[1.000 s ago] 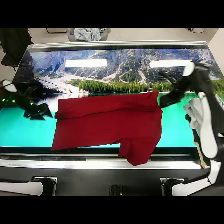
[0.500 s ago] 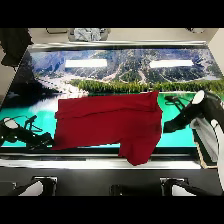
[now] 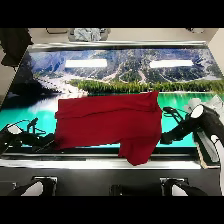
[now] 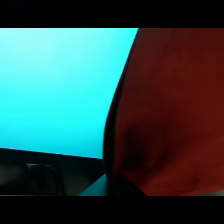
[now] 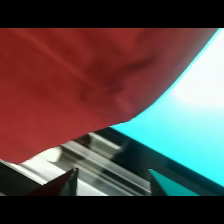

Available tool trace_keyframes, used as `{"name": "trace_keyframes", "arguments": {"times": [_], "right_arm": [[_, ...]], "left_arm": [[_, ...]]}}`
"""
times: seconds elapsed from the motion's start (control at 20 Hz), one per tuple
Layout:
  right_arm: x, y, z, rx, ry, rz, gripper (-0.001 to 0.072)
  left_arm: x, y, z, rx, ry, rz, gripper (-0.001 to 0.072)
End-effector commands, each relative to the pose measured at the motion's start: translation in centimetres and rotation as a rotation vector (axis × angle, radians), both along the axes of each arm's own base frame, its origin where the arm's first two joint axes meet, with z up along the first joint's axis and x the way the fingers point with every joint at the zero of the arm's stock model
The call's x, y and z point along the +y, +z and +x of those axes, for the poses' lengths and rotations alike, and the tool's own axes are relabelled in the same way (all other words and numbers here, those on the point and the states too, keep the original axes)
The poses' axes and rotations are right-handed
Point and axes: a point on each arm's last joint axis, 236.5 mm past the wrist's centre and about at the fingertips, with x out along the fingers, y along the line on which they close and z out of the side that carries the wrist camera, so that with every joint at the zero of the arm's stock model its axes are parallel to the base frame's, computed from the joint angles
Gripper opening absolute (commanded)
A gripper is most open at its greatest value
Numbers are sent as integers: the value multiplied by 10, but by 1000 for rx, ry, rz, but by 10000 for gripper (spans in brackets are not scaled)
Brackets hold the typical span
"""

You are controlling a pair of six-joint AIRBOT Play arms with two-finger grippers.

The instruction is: Fold the shirts.

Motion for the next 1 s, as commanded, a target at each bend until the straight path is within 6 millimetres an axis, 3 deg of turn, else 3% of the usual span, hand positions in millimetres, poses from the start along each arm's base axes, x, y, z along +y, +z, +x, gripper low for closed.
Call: {"name": "trace_keyframes", "arguments": {"times": [0.0, 0.2, 0.35, 0.45, 0.5, 0.55, 0.6, 0.65, 0.8, 0.9, 0.95], "right_arm": [[40, -15, -12, 12, -81, 158, 572], [45, -42, -13, -19, -174, 158, 534], [46, -44, 4, -73, -242, 162, 531], [49, -43, 12, -91, -288, 178, 474], [50, -43, 12, -85, -301, 185, 407], [52, -43, 8, -71, -297, 191, 256], [53, -42, 5, -60, -284, 193, 38], [53, -41, 3, -64, -260, 197, 43], [57, -22, 9, -102, -125, 235, 43], [58, 8, 25, -133, -67, 261, 40], [57, 26, 42, -176, -67, 261, 39]], "left_arm": [[2, -3, 3, -16, 11, 16, 28], [2, -1, 3, -20, 10, 16, 28], [2, -1, 3, -24, 0, 16, 28], [2, -1, 4, -29, -7, 18, 27], [3, -1, 5, -33, -6, 20, 28], [4, -1, 6, -38, -4, 23, 28], [5, -1, 8, -48, -5, 28, 27], [6, 1, 12, -64, -18, 33, 27], [15, 29, 39, -174, -56, 68, 26], [23, 65, 64, -283, -61, 104, 25], [26, 85, 76, -331, -68, 119, 24]]}}
